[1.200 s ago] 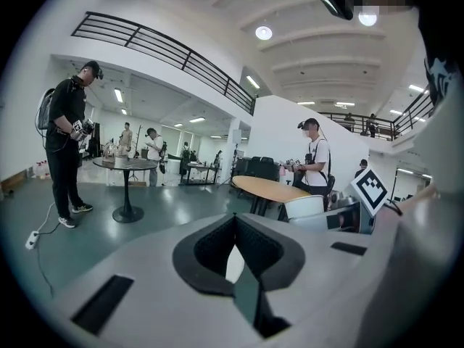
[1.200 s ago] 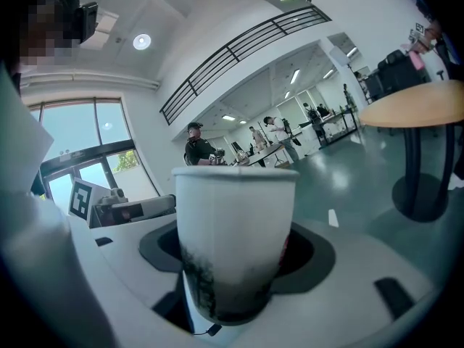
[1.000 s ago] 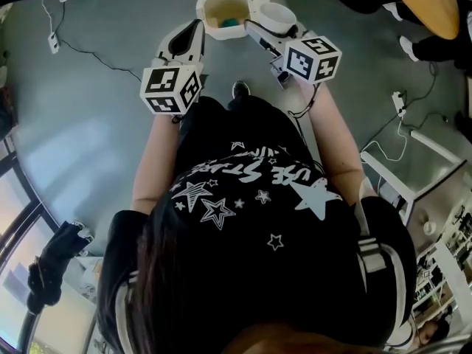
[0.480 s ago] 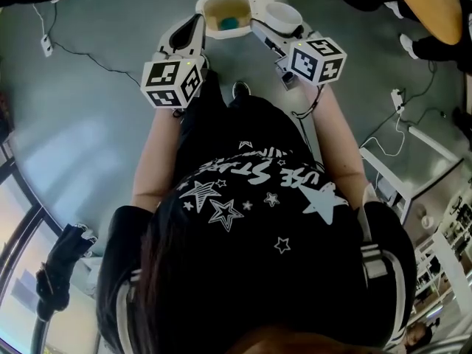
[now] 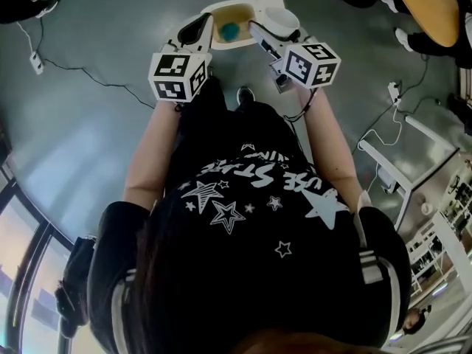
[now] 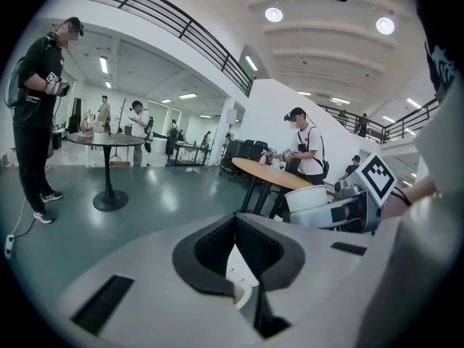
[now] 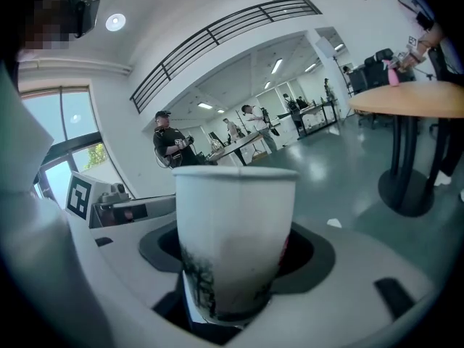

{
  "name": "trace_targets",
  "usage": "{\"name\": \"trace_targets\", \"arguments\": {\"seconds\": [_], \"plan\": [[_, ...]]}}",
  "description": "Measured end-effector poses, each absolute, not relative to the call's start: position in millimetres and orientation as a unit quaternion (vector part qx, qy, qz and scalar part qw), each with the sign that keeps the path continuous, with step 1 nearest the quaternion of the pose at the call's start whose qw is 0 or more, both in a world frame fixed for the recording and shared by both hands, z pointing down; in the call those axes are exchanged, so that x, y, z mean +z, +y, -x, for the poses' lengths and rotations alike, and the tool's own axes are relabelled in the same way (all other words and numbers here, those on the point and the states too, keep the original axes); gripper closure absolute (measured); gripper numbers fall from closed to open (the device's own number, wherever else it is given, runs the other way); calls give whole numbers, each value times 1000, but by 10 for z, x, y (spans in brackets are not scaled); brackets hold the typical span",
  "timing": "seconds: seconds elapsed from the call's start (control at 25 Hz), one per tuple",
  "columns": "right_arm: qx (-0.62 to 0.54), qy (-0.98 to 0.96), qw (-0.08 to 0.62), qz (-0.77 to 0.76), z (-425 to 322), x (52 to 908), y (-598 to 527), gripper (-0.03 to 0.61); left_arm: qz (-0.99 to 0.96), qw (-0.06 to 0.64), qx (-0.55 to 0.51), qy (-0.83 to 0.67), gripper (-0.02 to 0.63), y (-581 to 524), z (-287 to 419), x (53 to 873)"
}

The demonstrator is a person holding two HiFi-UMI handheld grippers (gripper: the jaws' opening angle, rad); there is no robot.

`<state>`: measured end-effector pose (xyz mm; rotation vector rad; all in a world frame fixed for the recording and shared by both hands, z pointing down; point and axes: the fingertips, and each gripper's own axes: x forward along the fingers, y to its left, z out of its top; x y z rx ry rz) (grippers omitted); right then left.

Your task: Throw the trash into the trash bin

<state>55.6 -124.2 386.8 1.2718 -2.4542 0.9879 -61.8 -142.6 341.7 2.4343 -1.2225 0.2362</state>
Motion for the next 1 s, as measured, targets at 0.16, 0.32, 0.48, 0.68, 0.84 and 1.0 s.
{"name": "trace_targets", "arguments": {"seconds": [0.16,0.32,0.48,0.68,0.84,1.0], "plan": [[353,-813,105,-451,-368,4102,-1480,278,-880,212,105,-412,603,-1710,711,3656],[372,-792,118,-469,-273,4354,-1566,278,-883,231,117,-391,603,-1899,783,3892],[383,-777,131,-483,-278,4600,-1612,278,-883,247,124,-380,603,-2013,795,4144],[401,-759,125,-498,-390,4875,-1659,278,-881,261,148,-367,603,-2046,657,4494],[413,-758,130,-488,-429,5149,-1683,278,-879,261,163,-363,603,-2034,531,4718],[427,-756,138,-476,-429,5456,-1704,278,-872,265,176,-371,603,-2034,501,4966]]}}
